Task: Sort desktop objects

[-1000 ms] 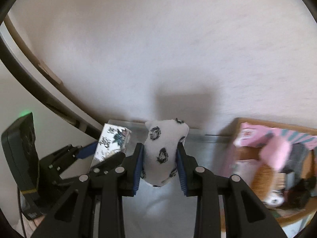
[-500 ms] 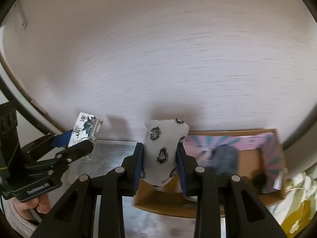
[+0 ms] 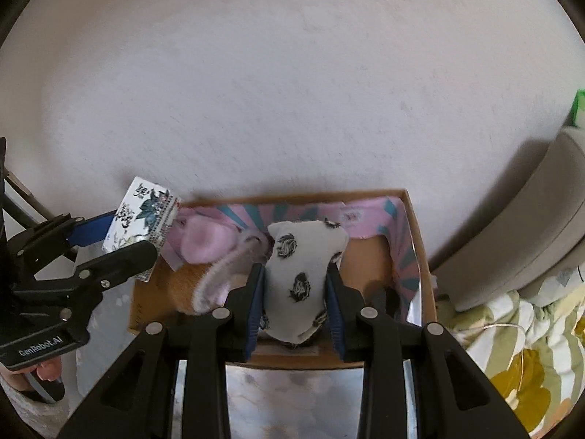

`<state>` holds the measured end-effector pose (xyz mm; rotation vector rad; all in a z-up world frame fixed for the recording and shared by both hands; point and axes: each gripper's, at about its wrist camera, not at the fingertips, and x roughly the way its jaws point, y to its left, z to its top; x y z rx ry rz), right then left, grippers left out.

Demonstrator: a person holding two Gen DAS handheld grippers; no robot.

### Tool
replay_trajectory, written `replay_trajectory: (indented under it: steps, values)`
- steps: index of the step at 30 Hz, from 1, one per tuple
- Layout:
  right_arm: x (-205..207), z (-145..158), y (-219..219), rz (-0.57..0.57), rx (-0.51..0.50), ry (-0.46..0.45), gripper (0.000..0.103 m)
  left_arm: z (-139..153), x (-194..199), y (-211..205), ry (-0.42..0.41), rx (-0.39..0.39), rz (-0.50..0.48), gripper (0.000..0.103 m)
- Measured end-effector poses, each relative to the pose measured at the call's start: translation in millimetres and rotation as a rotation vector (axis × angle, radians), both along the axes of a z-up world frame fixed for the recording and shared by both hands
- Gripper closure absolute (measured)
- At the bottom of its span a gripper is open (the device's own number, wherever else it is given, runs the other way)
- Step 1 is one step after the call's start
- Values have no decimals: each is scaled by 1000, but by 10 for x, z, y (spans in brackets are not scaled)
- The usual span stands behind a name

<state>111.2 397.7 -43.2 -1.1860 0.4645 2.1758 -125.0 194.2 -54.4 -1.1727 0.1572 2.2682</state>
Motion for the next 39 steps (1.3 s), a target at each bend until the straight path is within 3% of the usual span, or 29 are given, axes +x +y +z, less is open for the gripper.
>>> replay_trajectory:
  steps: [4, 5, 6, 7, 9, 12, 15, 19, 29, 31, 32, 39]
  values:
    - [-4, -76, 83, -5, -29, -8, 72, -208, -135, 558, -28, -81, 18, 52]
    - [-20, -27, 91, -9, -43, -19, 69, -185, -116, 332, -32, -106, 42, 38]
    - [-43, -59, 124, -12, -53, -27, 60, -185, -133, 352, -27, -121, 62, 12]
    - [-67, -86, 148, -14, -66, -38, 54, -111, -72, -16, -2, -126, 88, 0]
    - [-54, -137, 172, -10, -68, -33, 33, -41, -42, -162, 34, -109, 106, 0]
    - [-46, -122, 170, -31, -60, -10, 24, -21, -57, -225, 34, -112, 111, 0]
    - [-51, -101, 140, -41, -50, -5, 23, -34, -90, -197, 36, -122, 113, 0]
    - [-95, -104, 91, -28, -36, -10, 18, 46, -71, -478, 29, -128, 124, 0]
    - [-164, -36, -37, -31, 2, -8, 18, 219, -2, -826, 27, -96, 185, 0]
    - [-175, -6, -78, -31, 13, -10, 13, 277, 11, -889, 31, -89, 202, 0]
    - [-177, 9, -94, -30, 16, -8, 0, 301, 22, -917, 33, -86, 209, 0]
    - [-215, 179, -275, -8, 63, 11, 0, 470, 118, -1174, 55, -81, 256, 0]
